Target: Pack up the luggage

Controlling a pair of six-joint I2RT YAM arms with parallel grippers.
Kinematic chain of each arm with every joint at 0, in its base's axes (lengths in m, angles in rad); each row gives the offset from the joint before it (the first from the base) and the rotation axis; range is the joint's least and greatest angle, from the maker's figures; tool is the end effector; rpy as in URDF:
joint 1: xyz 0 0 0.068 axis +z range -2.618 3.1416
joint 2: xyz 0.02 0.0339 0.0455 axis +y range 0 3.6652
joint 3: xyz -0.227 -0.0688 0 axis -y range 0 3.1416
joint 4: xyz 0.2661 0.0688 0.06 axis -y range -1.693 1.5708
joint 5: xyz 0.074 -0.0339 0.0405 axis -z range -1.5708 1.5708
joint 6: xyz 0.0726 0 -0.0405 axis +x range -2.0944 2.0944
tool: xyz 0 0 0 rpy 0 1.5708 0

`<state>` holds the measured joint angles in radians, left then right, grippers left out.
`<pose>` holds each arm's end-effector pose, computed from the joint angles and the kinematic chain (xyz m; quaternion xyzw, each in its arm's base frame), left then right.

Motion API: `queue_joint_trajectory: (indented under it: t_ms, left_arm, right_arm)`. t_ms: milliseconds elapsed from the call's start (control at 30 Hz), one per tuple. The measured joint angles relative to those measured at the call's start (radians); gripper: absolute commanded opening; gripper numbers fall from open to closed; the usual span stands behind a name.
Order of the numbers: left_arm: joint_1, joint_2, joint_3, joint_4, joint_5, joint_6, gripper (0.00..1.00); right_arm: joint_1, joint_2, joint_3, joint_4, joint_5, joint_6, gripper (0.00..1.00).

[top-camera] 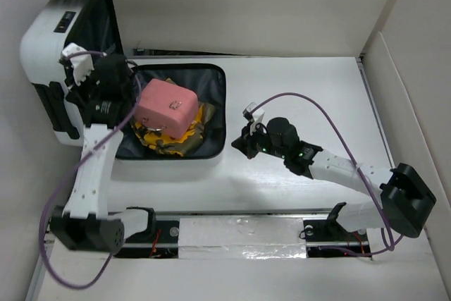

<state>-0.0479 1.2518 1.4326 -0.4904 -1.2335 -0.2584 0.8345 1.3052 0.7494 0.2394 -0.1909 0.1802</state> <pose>0.2961 0.0544 0.4061 -0.4084 0.6194 0.3883 0.5466 0.2290 0.2732 0.1979 -0.3120 0.7453 0.3513 0.4731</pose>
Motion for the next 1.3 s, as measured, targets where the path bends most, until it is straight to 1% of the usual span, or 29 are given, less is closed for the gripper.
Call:
queue_joint_trajectory:
  t_ms: [33, 100, 233, 333, 400, 500, 567, 600, 633, 667, 700, 733, 767, 800, 833, 900, 933, 1000, 1033, 1067, 1100, 1167, 1200, 1233, 1300]
  left_arm:
    - [-0.049, -0.068, -0.056, 0.013, 0.005, 0.015, 0.0]
    - [-0.1, -0.197, -0.145, 0.069, 0.056, 0.056, 0.0]
    - [-0.108, -0.428, -0.343, 0.161, 0.295, 0.169, 0.0]
    - [-0.097, -0.546, -0.434, 0.187, 0.503, 0.257, 0.0]
    - [-0.092, -0.568, -0.438, 0.182, 0.658, 0.306, 0.0]
    - [-0.09, -0.547, -0.423, 0.21, 0.916, 0.357, 0.0]
    - [-0.101, -0.533, -0.426, 0.244, 1.16, 0.298, 0.0]
    - [-0.119, -0.521, -0.426, 0.269, 1.307, 0.266, 0.0]
    - [-0.134, -0.512, -0.426, 0.287, 1.417, 0.241, 0.0]
    - [-0.146, -0.5, -0.426, 0.301, 1.521, 0.223, 0.03]
    - [-0.148, -0.485, -0.426, 0.312, 1.612, 0.206, 0.14]
    - [-0.148, -0.47, -0.424, 0.319, 1.688, 0.192, 0.34]
    - [-0.148, -0.463, -0.424, 0.322, 1.727, 0.182, 0.39]
    - [-0.148, -0.449, -0.424, 0.328, 1.814, 0.173, 0.43]
    - [-0.148, -0.439, -0.424, 0.329, 1.873, 0.16, 0.54]
    - [-0.148, -0.435, -0.424, 0.33, 1.962, 0.147, 0.6]
    - [-0.148, -0.438, -0.424, 0.33, 2.001, 0.14, 0.63]
    - [-0.148, -0.46, -0.424, 0.338, 2.051, 0.126, 0.66]
    - [-0.148, -0.477, -0.424, 0.347, 2.056, 0.117, 0.7]
    - [-0.148, -0.494, -0.424, 0.358, 2.05, 0.106, 0.71]
    - [-0.148, -0.517, -0.424, 0.377, 2.026, 0.088, 0.71]
    - [-0.149, -0.544, -0.423, 0.411, 1.928, 0.052, 0.73]
    - [-0.149, -0.55, -0.418, 0.418, 1.864, 0.032, 0.72]
    - [-0.149, -0.553, -0.406, 0.426, 1.792, 0.011, 0.72]
    - [-0.149, -0.529, -0.377, 0.439, 1.606, -0.031, 0.73]
  right_arm:
    - [0.001, 0.002, 0.003, 0.001, 0.0, 0.001, 0.02]
    - [0.004, 0.011, 0.011, 0.003, 0.001, 0.008, 0.03]
    - [0.005, 0.03, 0.024, 0.01, 0.02, 0.029, 0.03]
    - [0.005, 0.046, 0.028, 0.018, 0.053, 0.058, 0.03]
    - [0.005, 0.062, 0.035, 0.023, 0.079, 0.082, 0.03]
    - [0.005, 0.07, 0.041, 0.023, 0.145, 0.118, 0.03]
    - [0.0, 0.068, 0.043, 0.022, 0.209, 0.14, 0.02]
    - [-0.008, 0.067, 0.048, 0.017, 0.237, 0.154, 0.02]
    - [-0.026, 0.066, 0.053, 0.013, 0.257, 0.164, 0.02]
    - [-0.055, 0.065, 0.058, 0.014, 0.266, 0.174, 0.02]
    - [-0.095, 0.065, 0.063, 0.013, 0.271, 0.183, 0.02]
    - [-0.139, 0.065, 0.07, 0.013, 0.273, 0.191, 0.03]
    - [-0.182, 0.067, 0.076, 0.013, 0.272, 0.195, 0.02]
    - [-0.219, 0.07, 0.083, 0.014, 0.273, 0.199, 0.03]
    - [-0.247, 0.078, 0.092, 0.015, 0.277, 0.202, 0.03]
    - [-0.282, 0.101, 0.107, 0.016, 0.274, 0.208, 0.03]
    - [-0.29, 0.114, 0.11, 0.016, 0.27, 0.211, 0.03]
    - [-0.301, 0.139, 0.111, 0.016, 0.263, 0.217, 0.05]
    - [-0.304, 0.145, 0.111, 0.016, 0.262, 0.217, 0.06]
    - [-0.31, 0.163, 0.112, 0.016, 0.253, 0.22, 0.07]
    - [-0.314, 0.176, 0.114, 0.014, 0.247, 0.222, 0.12]
    - [-0.325, 0.2, 0.123, 0.012, 0.243, 0.229, 0.21]
    - [-0.332, 0.211, 0.132, 0.012, 0.243, 0.232, 0.31]
    - [-0.34, 0.22, 0.141, 0.011, 0.241, 0.236, 0.34]
    - [-0.362, 0.24, 0.167, 0.011, 0.234, 0.242, 0.4]
